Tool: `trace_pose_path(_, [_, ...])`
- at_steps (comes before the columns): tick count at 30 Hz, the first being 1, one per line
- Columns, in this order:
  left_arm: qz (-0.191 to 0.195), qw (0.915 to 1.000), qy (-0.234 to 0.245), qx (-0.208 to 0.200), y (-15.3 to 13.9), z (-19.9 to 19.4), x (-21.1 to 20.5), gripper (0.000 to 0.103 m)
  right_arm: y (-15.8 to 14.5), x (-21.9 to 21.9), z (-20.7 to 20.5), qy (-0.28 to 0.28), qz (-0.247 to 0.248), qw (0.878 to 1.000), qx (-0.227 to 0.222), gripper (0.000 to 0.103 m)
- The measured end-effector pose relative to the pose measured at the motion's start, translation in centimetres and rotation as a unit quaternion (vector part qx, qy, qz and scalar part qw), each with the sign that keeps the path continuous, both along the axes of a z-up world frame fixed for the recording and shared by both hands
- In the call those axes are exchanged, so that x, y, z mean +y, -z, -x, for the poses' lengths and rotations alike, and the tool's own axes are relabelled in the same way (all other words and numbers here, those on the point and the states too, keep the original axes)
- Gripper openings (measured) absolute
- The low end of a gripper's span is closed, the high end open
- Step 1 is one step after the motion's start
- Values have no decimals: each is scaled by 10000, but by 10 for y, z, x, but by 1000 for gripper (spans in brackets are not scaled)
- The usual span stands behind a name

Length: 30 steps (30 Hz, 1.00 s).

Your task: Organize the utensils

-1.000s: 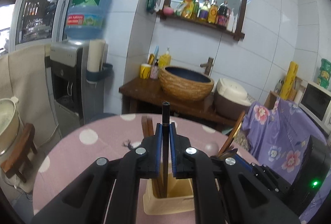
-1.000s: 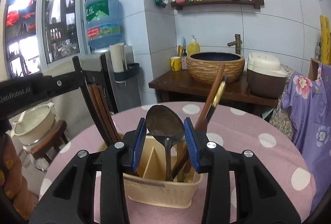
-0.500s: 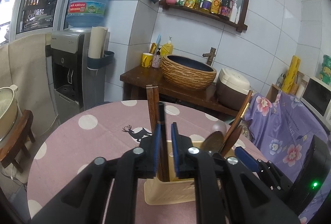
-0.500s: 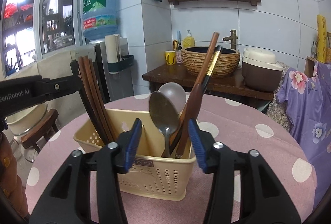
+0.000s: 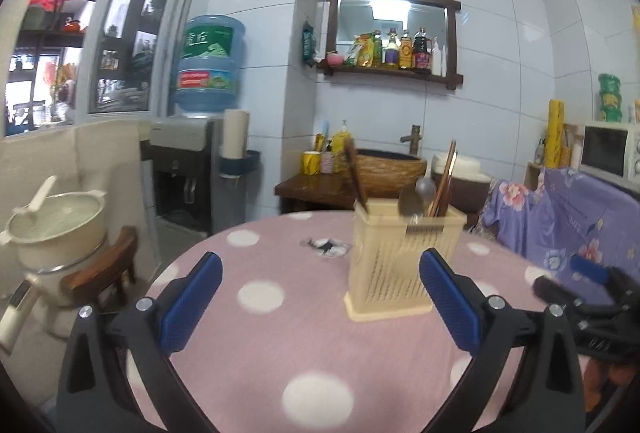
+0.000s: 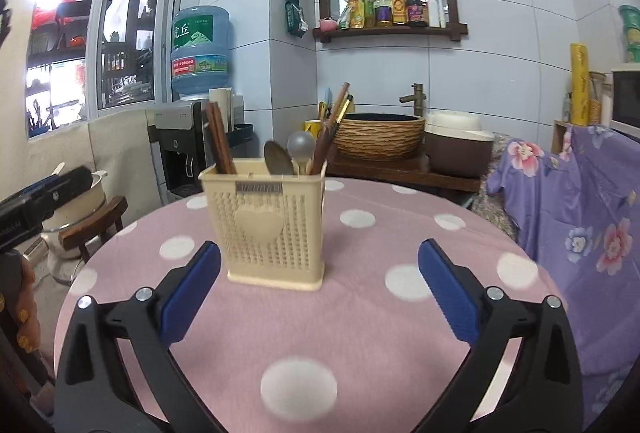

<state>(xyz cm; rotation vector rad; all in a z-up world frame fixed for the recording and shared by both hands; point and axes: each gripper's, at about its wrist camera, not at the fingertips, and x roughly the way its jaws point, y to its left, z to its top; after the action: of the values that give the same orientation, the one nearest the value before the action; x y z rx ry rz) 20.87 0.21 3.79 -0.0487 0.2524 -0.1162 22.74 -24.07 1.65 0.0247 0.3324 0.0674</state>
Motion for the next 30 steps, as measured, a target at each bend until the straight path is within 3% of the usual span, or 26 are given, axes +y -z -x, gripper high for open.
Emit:
trace_pose_path(8, [-31, 9991, -247, 356, 40, 94, 0, 98, 38, 25, 99, 74, 176, 9998, 59, 98])
trace_pose_path(11, [123, 9992, -222, 306, 44, 122, 2, 98, 38, 32, 129, 115, 290, 9995, -88, 98])
trace_pose_path(14, [46, 9999, -122, 108, 46, 144, -2, 98, 38, 40, 155, 35, 295, 9994, -202, 98])
trace_pose_path(16, [-96, 9999, -116, -1, 45, 151, -6, 98, 36, 47, 167, -92, 339, 9991, -256, 98])
trace_pose_path(30, [-12, 9997, -69, -217, 43, 166, -7, 98, 28, 45, 186, -20, 394, 9985, -370, 98])
